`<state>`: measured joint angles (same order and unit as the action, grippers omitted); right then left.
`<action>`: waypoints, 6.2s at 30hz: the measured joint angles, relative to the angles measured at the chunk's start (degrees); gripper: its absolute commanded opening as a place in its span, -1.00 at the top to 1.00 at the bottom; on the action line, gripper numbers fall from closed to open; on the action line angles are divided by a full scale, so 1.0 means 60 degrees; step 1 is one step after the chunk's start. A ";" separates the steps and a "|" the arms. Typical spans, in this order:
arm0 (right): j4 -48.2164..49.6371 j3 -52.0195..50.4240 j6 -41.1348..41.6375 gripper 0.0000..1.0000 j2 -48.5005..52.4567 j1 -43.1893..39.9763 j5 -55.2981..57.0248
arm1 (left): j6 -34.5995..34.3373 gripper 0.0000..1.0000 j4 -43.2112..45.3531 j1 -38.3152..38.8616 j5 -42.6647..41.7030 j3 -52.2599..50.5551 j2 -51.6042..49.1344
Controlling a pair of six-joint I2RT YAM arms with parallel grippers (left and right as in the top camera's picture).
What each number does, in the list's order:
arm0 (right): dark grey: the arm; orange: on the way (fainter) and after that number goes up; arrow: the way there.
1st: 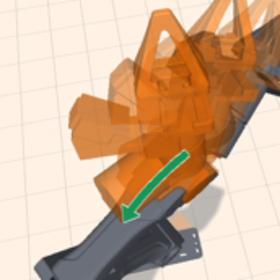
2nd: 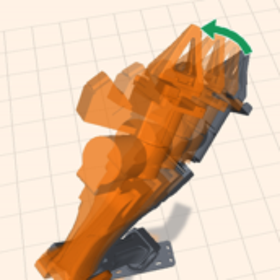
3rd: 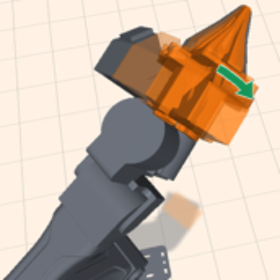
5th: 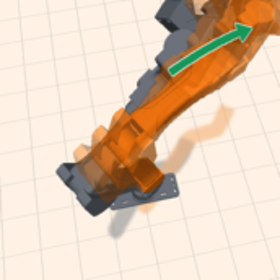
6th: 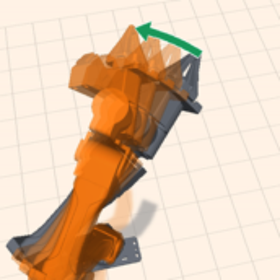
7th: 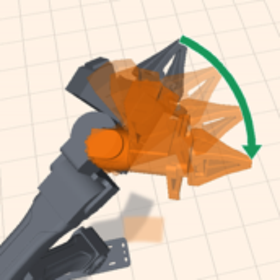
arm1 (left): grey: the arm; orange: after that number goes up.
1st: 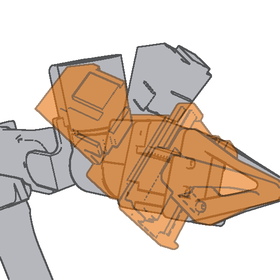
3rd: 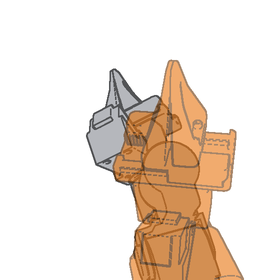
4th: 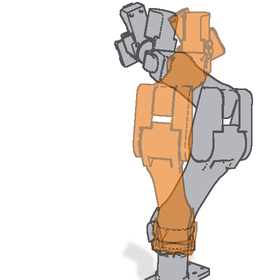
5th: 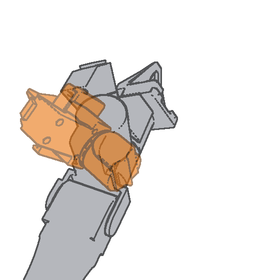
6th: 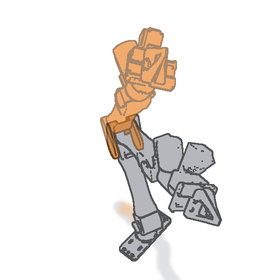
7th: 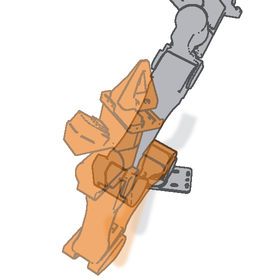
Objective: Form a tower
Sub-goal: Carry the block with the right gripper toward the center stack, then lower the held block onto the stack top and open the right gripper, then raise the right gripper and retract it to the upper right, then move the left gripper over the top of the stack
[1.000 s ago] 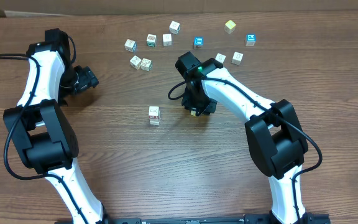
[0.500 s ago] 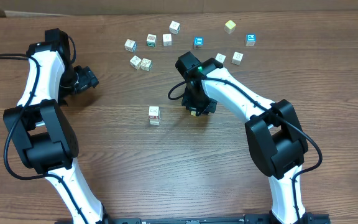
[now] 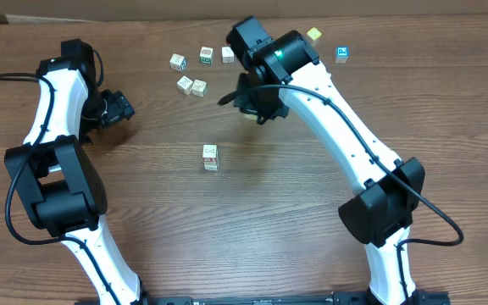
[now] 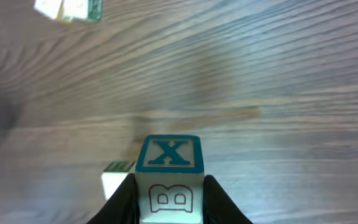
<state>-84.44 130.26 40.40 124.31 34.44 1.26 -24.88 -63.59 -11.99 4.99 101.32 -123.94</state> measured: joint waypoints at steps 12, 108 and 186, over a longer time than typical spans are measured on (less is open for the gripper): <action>-0.0168 0.0120 0.0011 0.63 0.0000 0.1672 0.0004 | 0.0000 -0.99 0.0004 0.0000 -0.0004 -0.0004 0.0000; 0.2237 -0.2251 0.0517 0.48 -0.0004 0.2350 0.0539 | 0.0000 -0.99 0.0004 0.0000 0.0000 0.0000 0.0000; 0.1792 -0.2029 -0.2240 -1.00 -0.0004 -0.7614 0.0280 | 0.2656 -0.77 -0.3956 0.1297 -0.1814 0.5060 0.0149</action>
<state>-73.69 118.08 26.96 124.29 -11.25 2.94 -8.95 -87.33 -4.21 -5.89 131.68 -123.04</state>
